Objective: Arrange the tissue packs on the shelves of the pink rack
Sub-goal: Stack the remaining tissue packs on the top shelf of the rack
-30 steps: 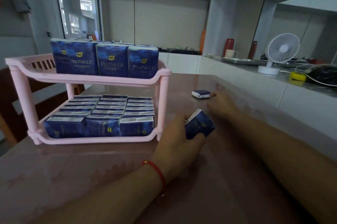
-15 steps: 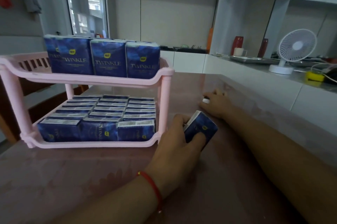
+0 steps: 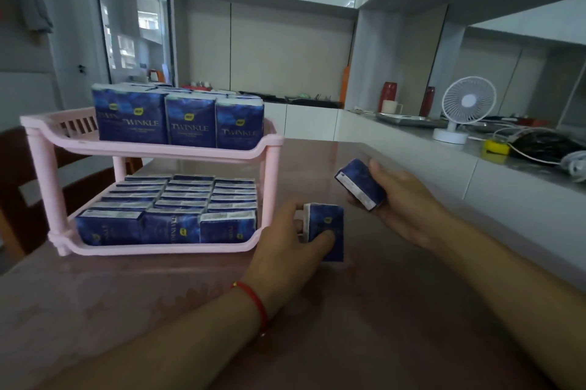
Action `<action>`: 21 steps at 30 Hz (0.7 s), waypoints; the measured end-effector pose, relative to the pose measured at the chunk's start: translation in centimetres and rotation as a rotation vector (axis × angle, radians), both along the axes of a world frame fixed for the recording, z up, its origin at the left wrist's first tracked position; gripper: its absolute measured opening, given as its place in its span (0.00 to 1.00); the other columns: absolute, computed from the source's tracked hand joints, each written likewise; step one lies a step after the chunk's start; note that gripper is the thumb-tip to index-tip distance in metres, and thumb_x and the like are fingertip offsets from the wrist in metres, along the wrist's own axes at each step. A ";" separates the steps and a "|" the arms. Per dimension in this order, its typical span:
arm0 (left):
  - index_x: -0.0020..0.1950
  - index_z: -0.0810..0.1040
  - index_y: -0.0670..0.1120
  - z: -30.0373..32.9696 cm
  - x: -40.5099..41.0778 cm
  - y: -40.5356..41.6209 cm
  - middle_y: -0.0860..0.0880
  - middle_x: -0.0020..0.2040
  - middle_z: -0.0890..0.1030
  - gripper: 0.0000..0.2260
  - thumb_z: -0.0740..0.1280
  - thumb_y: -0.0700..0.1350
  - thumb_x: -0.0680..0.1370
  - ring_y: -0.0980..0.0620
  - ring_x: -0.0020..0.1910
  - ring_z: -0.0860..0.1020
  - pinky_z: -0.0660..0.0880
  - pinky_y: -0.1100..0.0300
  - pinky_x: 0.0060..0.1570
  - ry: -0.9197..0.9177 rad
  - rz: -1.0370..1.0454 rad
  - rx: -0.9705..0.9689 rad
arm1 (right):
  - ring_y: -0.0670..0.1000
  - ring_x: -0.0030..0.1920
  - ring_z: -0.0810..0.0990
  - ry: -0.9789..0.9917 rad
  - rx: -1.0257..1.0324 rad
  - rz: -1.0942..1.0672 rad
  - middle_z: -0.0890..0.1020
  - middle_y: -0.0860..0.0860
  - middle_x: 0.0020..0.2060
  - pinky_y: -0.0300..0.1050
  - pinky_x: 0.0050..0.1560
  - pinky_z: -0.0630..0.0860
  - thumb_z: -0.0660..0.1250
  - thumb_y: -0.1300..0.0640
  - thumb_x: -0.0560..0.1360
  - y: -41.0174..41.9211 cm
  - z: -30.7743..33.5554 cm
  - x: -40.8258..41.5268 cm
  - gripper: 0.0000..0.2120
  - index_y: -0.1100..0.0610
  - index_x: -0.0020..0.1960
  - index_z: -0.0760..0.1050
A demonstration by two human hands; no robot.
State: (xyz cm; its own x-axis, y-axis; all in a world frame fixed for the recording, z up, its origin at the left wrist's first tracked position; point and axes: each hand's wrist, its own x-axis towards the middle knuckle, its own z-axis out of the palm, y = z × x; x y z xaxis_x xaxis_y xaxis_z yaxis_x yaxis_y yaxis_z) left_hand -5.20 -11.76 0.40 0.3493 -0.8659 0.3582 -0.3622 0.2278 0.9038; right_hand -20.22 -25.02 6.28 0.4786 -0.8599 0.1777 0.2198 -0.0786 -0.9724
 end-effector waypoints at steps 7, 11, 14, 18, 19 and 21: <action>0.57 0.76 0.58 -0.1 0.0 0.0 0.51 0.48 0.85 0.16 0.71 0.45 0.71 0.52 0.46 0.84 0.83 0.46 0.48 0.064 0.011 -0.087 | 0.56 0.46 0.85 0.132 -0.316 -0.020 0.87 0.56 0.45 0.50 0.47 0.82 0.67 0.60 0.78 2.3 -0.8 -0.1 0.06 0.57 0.52 0.83; 0.57 0.76 0.57 -0.4 0.2 0.3 0.51 0.48 0.85 0.16 0.71 0.41 0.74 0.53 0.46 0.84 0.82 0.47 0.49 0.066 0.025 -0.129 | 0.56 0.43 0.86 0.237 -0.404 0.043 0.86 0.53 0.46 0.52 0.36 0.82 0.64 0.54 0.81 2.5 -0.4 -0.9 0.09 0.53 0.57 0.80; 0.55 0.75 0.60 -0.5 0.5 0.5 0.51 0.49 0.85 0.14 0.70 0.45 0.73 0.51 0.48 0.84 0.82 0.45 0.50 0.080 0.034 -0.125 | 0.56 0.33 0.82 0.378 -0.638 0.065 0.84 0.51 0.42 0.49 0.26 0.78 0.61 0.49 0.81 2.7 0.5 -2.1 0.10 0.50 0.58 0.77; 0.55 0.77 0.58 -0.6 0.3 0.7 0.48 0.49 0.85 0.12 0.71 0.43 0.75 0.46 0.48 0.85 0.81 0.41 0.51 0.157 0.042 -0.071 | 0.51 0.49 0.85 0.270 -0.637 0.188 0.84 0.47 0.51 0.48 0.40 0.83 0.67 0.57 0.75 3.2 1.6 -2.9 0.12 0.55 0.58 0.74; 0.55 0.79 0.55 -0.4 0.2 0.8 0.46 0.49 0.85 0.11 0.71 0.42 0.76 0.44 0.49 0.85 0.81 0.39 0.50 0.228 0.031 -0.048 | 0.51 0.55 0.84 0.261 -0.672 0.222 0.83 0.48 0.53 0.48 0.48 0.83 0.69 0.59 0.74 3.3 1.7 -3.0 0.13 0.56 0.57 0.75; 0.57 0.80 0.48 0.5 -0.1 1.2 0.39 0.52 0.84 0.08 0.68 0.42 0.78 0.39 0.50 0.84 0.82 0.40 0.46 0.443 -0.036 0.016 | 0.51 0.62 0.80 0.298 -0.769 0.316 0.82 0.50 0.55 0.46 0.60 0.79 0.73 0.63 0.71 3.7 1.5 -3.0 0.13 0.58 0.55 0.77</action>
